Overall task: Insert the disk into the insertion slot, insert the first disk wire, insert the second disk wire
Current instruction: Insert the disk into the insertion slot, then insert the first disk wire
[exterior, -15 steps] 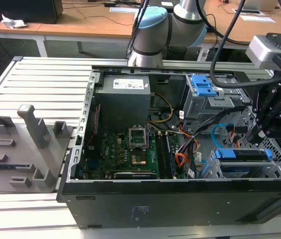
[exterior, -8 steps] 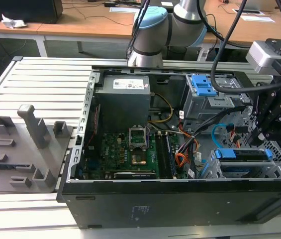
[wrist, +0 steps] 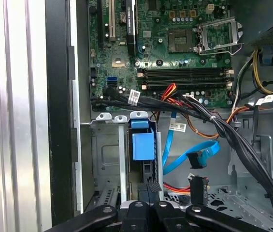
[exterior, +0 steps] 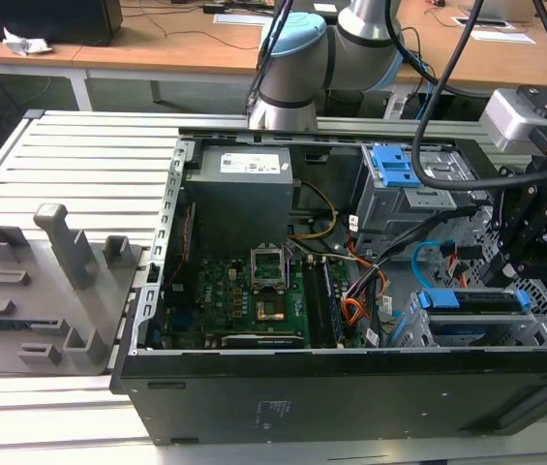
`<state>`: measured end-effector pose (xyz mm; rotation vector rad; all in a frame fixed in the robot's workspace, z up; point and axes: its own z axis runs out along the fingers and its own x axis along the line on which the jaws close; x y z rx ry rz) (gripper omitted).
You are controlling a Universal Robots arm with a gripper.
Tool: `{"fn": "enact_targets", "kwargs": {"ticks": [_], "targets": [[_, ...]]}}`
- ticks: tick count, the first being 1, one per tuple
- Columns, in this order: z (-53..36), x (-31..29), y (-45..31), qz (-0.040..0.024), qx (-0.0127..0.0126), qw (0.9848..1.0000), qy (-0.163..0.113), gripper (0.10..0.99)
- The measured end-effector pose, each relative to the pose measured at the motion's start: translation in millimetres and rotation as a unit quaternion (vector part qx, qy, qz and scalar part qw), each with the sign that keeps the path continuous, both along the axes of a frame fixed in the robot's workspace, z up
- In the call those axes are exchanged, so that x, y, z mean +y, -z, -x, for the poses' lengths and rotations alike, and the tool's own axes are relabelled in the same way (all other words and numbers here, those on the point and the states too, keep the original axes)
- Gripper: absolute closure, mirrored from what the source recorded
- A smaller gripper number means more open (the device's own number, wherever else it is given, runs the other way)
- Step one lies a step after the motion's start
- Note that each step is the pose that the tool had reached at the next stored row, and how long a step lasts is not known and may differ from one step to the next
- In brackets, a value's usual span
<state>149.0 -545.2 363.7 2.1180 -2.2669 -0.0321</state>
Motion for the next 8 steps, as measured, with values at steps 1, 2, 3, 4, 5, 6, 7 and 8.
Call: {"fn": "enact_targets", "kwargs": {"ticks": [1,2,3,4,5,6,7,8], "targets": [[0.0,0.0,0.0,0.0000,0.0000,1.0000,0.000,0.980],[0.0,0.0,0.0,0.0000,0.0000,1.0000,0.000,0.980],[0.0,0.0,0.0,0.0000,0.0000,1.0000,0.000,0.980],[0.0,0.0,0.0,0.0000,0.0000,1.0000,0.000,0.980],[-0.1,0.0,0.0,0.0000,0.0000,1.0000,0.000,0.980],[-0.1,0.0,0.0,0.0000,0.0000,1.0000,0.000,0.980],[-0.1,0.0,0.0,0.0000,0.0000,1.0000,0.000,0.980],[-0.1,0.0,0.0,0.0000,0.0000,1.0000,0.000,0.980]]}}
